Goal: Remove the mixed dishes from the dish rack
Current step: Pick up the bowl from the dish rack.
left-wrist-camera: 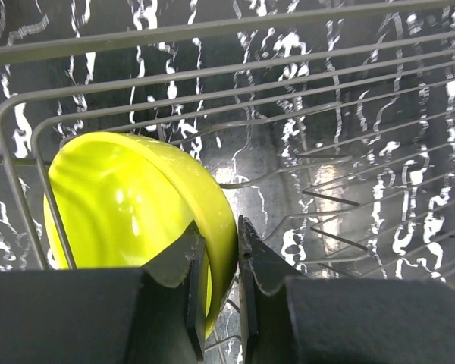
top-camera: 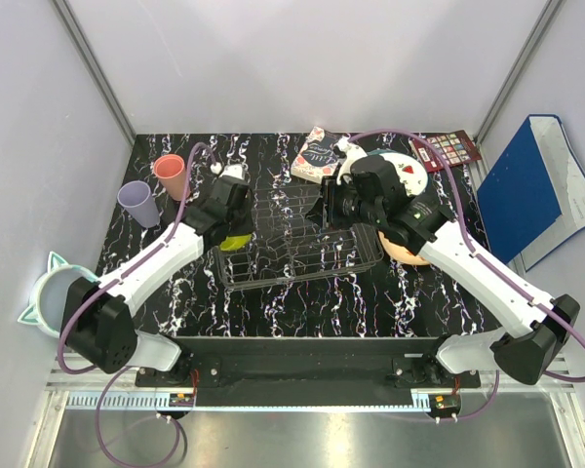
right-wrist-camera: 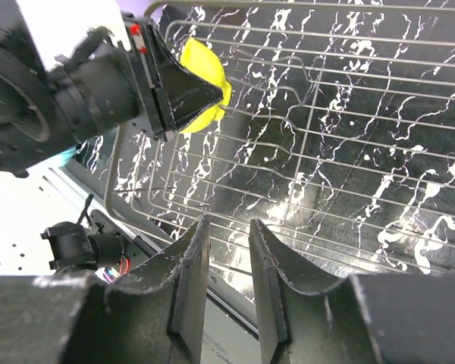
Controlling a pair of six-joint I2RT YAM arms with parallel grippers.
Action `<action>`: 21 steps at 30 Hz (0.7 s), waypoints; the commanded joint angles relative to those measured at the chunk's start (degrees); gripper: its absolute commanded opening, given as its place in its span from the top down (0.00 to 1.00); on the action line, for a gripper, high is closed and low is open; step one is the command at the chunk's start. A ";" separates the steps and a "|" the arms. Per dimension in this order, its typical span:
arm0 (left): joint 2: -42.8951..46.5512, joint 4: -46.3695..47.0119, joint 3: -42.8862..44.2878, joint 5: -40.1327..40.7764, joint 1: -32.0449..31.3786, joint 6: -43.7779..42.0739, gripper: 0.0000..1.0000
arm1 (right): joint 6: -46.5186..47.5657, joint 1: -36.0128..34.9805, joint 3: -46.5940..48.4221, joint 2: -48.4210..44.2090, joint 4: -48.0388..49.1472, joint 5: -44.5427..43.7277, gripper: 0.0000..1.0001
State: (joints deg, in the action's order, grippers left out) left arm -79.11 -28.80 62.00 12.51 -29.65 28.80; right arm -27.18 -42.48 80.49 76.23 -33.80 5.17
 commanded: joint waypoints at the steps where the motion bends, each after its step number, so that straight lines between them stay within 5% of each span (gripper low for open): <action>1: 1.33 8.83 -3.81 -0.38 0.12 -0.58 1.00 | 1.07 0.20 -0.95 -1.43 0.49 -1.57 0.64; 14: 3.96 23.08 -16.11 -12.15 3.89 3.02 1.00 | 1.17 0.20 -3.41 -0.38 0.84 -0.86 0.65; 21: 6.86 27.03 -19.46 -26.19 7.67 1.09 1.00 | 1.16 0.20 -4.20 0.33 1.72 -0.42 0.65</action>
State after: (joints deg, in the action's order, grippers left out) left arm -76.03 -7.07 42.98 -2.35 -23.40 33.47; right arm -26.74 -42.48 76.53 76.27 -33.93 5.08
